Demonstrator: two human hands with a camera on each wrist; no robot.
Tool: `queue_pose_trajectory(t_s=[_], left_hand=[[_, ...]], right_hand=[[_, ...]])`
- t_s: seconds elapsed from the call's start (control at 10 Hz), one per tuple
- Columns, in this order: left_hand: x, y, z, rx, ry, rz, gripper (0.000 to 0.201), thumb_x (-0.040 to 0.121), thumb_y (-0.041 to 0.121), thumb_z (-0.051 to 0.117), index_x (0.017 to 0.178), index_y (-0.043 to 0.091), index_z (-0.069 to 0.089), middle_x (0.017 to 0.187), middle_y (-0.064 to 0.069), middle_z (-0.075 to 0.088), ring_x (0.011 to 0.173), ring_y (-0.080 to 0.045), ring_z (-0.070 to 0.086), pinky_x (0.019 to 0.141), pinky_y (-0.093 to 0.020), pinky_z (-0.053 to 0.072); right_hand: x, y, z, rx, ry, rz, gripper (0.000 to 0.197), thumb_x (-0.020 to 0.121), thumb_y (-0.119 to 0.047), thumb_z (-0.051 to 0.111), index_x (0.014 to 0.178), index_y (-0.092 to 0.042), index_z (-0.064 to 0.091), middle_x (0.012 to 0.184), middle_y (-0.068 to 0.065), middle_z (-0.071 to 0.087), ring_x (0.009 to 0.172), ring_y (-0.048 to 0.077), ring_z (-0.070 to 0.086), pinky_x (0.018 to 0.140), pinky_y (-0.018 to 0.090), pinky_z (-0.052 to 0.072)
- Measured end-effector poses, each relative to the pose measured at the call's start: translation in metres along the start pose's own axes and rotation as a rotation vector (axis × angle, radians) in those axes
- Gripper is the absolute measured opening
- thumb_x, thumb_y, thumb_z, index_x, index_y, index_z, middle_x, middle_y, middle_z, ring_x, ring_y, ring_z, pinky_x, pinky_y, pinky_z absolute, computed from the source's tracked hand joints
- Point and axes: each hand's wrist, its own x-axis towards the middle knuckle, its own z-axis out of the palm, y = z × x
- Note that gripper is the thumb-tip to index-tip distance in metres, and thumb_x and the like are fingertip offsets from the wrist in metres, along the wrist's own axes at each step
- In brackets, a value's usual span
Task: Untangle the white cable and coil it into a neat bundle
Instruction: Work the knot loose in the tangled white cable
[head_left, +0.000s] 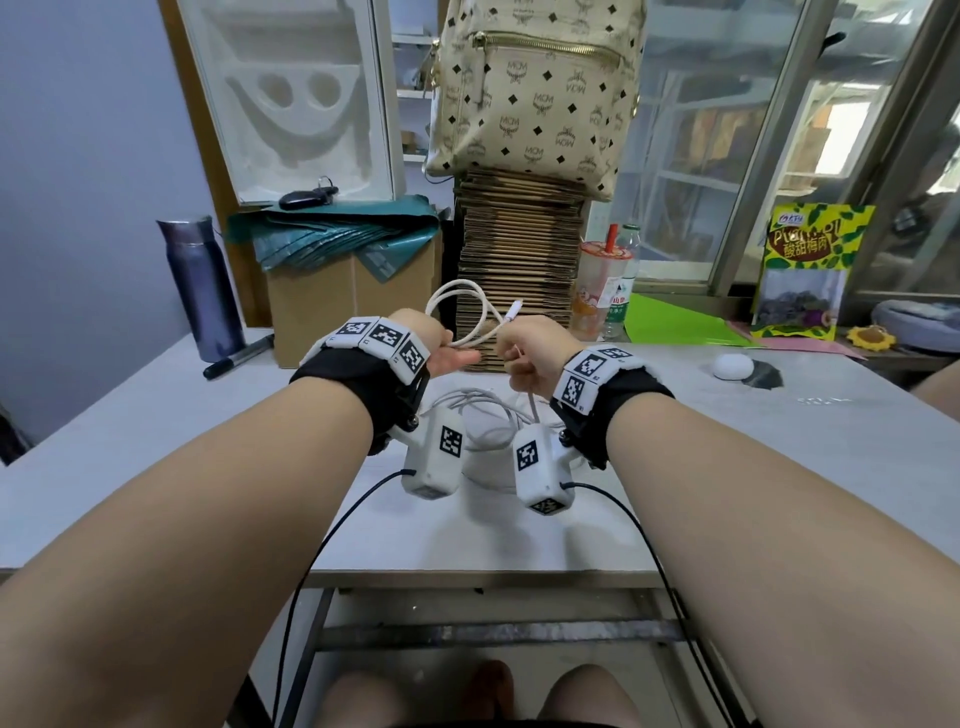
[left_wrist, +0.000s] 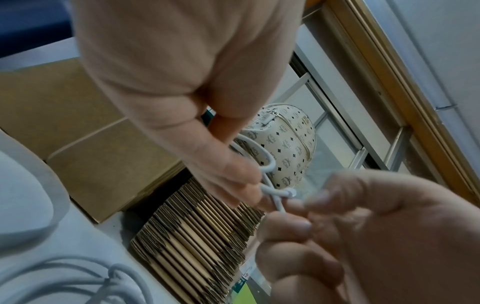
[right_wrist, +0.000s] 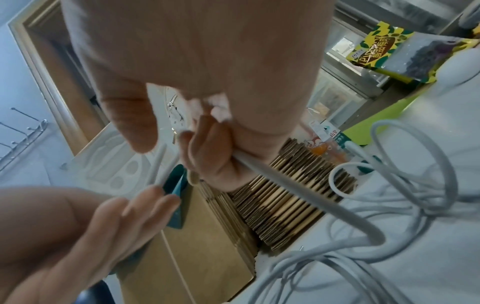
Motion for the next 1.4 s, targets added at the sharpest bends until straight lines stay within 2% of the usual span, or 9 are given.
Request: queue_pose_trajectory(t_s=[0.1,0.2,0.4,0.5,0.7,0.9,1.0,1.3,1.4], left_hand=[[0.008,-0.004,-0.001,0.043,-0.047,-0.001,0.003,0.093,-0.002,0.05,0.093,0.0,0.052,0.045,0.001,0.066,0.052,-0.007,0.069,0.061,-0.022,0.059],[0.002,-0.003,0.005,0.351,-0.049,0.025,0.014,0.091,0.012,0.058,0.099,0.001,0.062,0.106,-0.013,0.069,0.09,-0.024,0.068,0.089,-0.036,0.056],[-0.008,-0.003,0.013,0.511,-0.165,-0.024,0.027,0.099,0.014,0.045,0.078,0.001,0.054,0.047,-0.003,0.065,0.041,-0.012,0.062,0.046,-0.016,0.05],[-0.013,0.001,0.014,0.644,-0.166,-0.054,0.023,0.096,0.024,0.053,0.092,0.001,0.054,0.065,-0.007,0.069,0.049,-0.016,0.06,0.038,-0.014,0.042],[-0.009,0.003,0.02,0.972,-0.1,0.351,0.09,0.083,0.026,0.064,0.152,0.015,0.007,0.148,-0.016,0.032,0.132,-0.032,0.04,0.106,-0.044,0.04],[-0.016,0.019,0.028,1.154,-0.145,0.45,0.038,0.1,0.024,0.037,0.122,0.003,0.061,0.121,-0.015,0.063,0.11,-0.028,0.058,0.093,-0.033,0.043],[-0.016,0.019,0.028,1.265,-0.079,0.417,0.039,0.103,0.023,0.032,0.123,0.001,0.057,0.127,-0.017,0.058,0.117,-0.031,0.055,0.094,-0.033,0.043],[-0.009,0.016,0.028,1.439,-0.028,0.255,0.035,0.101,0.009,0.037,0.133,0.001,0.049,0.098,-0.013,0.058,0.098,-0.022,0.047,0.101,-0.031,0.039],[-0.003,0.012,0.025,1.379,-0.032,0.315,0.04,0.1,0.009,0.038,0.139,0.003,0.038,0.136,-0.015,0.047,0.123,-0.028,0.048,0.102,-0.032,0.038]], right_hand=[[-0.002,-0.005,0.007,-0.256,-0.003,-0.036,0.019,0.09,-0.027,0.057,0.076,-0.015,0.053,0.057,0.0,0.035,0.045,0.013,0.029,0.043,0.024,0.024],[0.001,-0.006,0.011,-0.508,0.06,-0.057,0.033,0.097,-0.03,0.046,0.069,-0.014,0.044,0.059,0.003,0.039,0.049,0.016,0.034,0.049,0.026,0.027],[0.002,-0.003,0.013,-0.362,0.063,0.036,0.021,0.099,-0.017,0.037,0.093,-0.009,0.055,0.082,0.015,0.053,0.047,0.017,0.035,0.045,0.027,0.027],[0.003,-0.002,0.008,-0.372,0.066,0.064,0.027,0.099,-0.011,0.034,0.079,-0.008,0.051,0.083,0.018,0.057,0.048,0.017,0.034,0.045,0.027,0.029],[0.009,0.001,0.006,-0.685,0.013,-0.003,0.022,0.096,-0.003,0.038,0.082,-0.007,0.055,0.074,0.007,0.059,0.05,0.015,0.042,0.047,0.026,0.034],[0.009,0.005,0.005,-0.852,-0.064,-0.071,0.025,0.098,-0.005,0.032,0.082,-0.01,0.051,0.085,0.01,0.064,0.044,0.009,0.043,0.037,0.018,0.033],[0.004,0.0,0.009,-0.888,-0.088,-0.104,0.025,0.101,-0.009,0.032,0.083,-0.01,0.051,0.096,0.012,0.067,0.025,-0.001,0.042,0.03,0.013,0.032],[0.003,-0.001,0.017,-1.019,-0.154,-0.153,0.024,0.098,-0.015,0.042,0.103,-0.006,0.064,0.071,0.001,0.064,0.055,0.004,0.052,0.05,0.015,0.039],[0.002,-0.005,0.014,-0.979,-0.133,-0.156,0.016,0.097,-0.015,0.044,0.092,-0.012,0.059,0.068,-0.002,0.06,0.059,0.004,0.053,0.057,0.016,0.039]])
